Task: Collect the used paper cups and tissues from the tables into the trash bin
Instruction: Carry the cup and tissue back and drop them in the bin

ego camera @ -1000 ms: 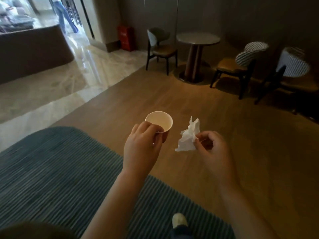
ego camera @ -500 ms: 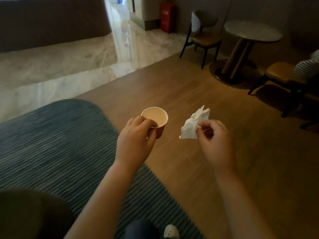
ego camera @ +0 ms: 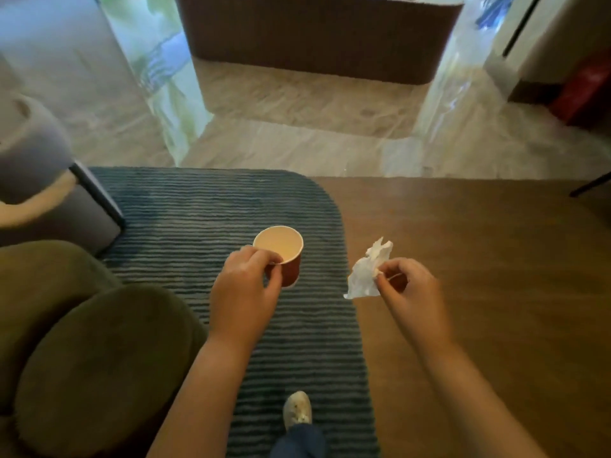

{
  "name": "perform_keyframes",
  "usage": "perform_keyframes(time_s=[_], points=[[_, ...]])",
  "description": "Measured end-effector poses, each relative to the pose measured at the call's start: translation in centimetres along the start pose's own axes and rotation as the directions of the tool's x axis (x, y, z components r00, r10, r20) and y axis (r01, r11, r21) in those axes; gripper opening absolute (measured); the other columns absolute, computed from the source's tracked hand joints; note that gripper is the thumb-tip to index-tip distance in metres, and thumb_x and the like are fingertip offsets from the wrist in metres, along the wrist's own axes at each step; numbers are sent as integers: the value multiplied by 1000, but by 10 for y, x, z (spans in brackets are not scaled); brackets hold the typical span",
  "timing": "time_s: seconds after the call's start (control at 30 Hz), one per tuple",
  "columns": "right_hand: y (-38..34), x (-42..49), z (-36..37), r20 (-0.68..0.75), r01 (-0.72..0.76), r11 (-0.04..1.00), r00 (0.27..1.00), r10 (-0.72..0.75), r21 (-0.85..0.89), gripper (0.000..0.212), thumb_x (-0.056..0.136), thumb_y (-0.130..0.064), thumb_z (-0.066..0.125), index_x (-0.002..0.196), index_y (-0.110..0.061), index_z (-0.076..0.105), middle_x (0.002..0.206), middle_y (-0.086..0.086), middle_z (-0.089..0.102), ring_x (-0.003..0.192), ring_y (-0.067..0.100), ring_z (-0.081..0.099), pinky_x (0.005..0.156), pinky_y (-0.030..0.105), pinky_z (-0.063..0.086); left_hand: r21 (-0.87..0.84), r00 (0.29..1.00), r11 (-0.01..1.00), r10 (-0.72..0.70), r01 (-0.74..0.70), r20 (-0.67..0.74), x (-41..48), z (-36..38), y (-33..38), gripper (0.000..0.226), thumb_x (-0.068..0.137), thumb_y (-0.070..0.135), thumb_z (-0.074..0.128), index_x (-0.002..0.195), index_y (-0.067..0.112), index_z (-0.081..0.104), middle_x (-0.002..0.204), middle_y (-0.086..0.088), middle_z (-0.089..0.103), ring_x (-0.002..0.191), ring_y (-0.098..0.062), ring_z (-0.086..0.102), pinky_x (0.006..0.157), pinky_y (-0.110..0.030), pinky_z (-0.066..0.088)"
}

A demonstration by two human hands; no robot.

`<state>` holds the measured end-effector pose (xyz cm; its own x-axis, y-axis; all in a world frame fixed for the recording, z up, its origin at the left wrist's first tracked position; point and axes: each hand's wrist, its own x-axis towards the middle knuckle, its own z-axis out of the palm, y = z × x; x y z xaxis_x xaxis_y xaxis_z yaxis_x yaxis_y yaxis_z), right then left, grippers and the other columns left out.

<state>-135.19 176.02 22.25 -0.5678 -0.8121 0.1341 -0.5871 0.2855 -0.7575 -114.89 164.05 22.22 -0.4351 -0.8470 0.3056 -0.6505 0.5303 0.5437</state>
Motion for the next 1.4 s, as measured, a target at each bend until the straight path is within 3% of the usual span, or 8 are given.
perform_keyframes(time_s=[0.27, 0.43, 0.63, 0.83, 0.93, 1.07, 1.3, 1.4], points=[[-97, 177, 94, 128, 277, 960, 951, -281, 50, 3, 87, -13, 64, 88, -15, 63, 86, -5, 59, 77, 5, 56, 67, 19, 49, 115, 980, 982, -132, 150, -152, 136, -26, -74, 12, 86, 18, 64, 98, 19, 65, 96, 4, 60, 91, -10, 52, 74, -20, 40], [-81, 252, 151, 225, 207, 975, 949, -219, 77, 5, 87, -13, 64, 86, -17, 63, 85, -6, 59, 75, 4, 57, 68, 29, 52, 132, 970, 972, -170, 195, -175, 205, -22, -123, 13, 85, 18, 64, 98, 19, 64, 96, 4, 60, 93, -12, 53, 77, -28, 47], [-80, 383, 224, 312, 221, 974, 923, -226, 52, 7, 87, -15, 65, 86, -21, 62, 86, -10, 58, 77, 2, 57, 65, 20, 49, 157, 936, 938, -271, 309, -226, 313, 0, -189, 14, 83, 17, 65, 97, 19, 65, 93, 2, 60, 90, -16, 54, 73, -32, 48], [-143, 572, 281, 273, 264, 959, 920, -281, 98, 2, 89, -21, 63, 90, -22, 62, 86, -7, 61, 76, 2, 58, 68, 24, 51, 197, 911, 926, -246, 321, -331, 457, -5, -233, 12, 82, 17, 65, 94, 17, 64, 90, 3, 62, 85, -14, 55, 68, -32, 52], [-199, 645, 325, 259, 298, 944, 909, -326, 140, 4, 90, -23, 61, 88, -25, 58, 77, -14, 57, 70, -4, 55, 61, 10, 42, 162, 870, 894, -343, 419, -355, 500, -13, -271, 12, 82, 19, 65, 94, 19, 63, 91, 5, 60, 87, -13, 54, 69, -34, 53], [-267, 683, 413, 400, 406, 899, 805, -438, 167, 10, 89, -24, 61, 85, -29, 54, 77, -16, 54, 68, -8, 51, 57, 2, 36, 178, 796, 821, -435, 543, -421, 529, -44, -335, 8, 84, 19, 64, 92, 17, 62, 89, 3, 59, 86, -14, 53, 69, -36, 51], [-351, 718, 569, 641, 660, 719, 460, -615, 216, 2, 89, -28, 59, 91, -29, 58, 87, -19, 51, 73, -7, 51, 59, 8, 37, 187, 715, 747, -485, 638, -504, 602, -97, -477, 10, 81, 16, 68, 89, 18, 62, 88, 5, 59, 85, -13, 53, 70, -30, 49], [-397, 763, 623, 664, 658, 718, 435, -609, 227, 3, 89, -27, 59, 92, -27, 60, 88, -19, 52, 75, -3, 53, 65, 15, 46, 147, 694, 751, -493, 644, -525, 650, -127, -538, 10, 82, 17, 69, 89, 20, 62, 88, 7, 59, 85, -11, 52, 70, -28, 47]])
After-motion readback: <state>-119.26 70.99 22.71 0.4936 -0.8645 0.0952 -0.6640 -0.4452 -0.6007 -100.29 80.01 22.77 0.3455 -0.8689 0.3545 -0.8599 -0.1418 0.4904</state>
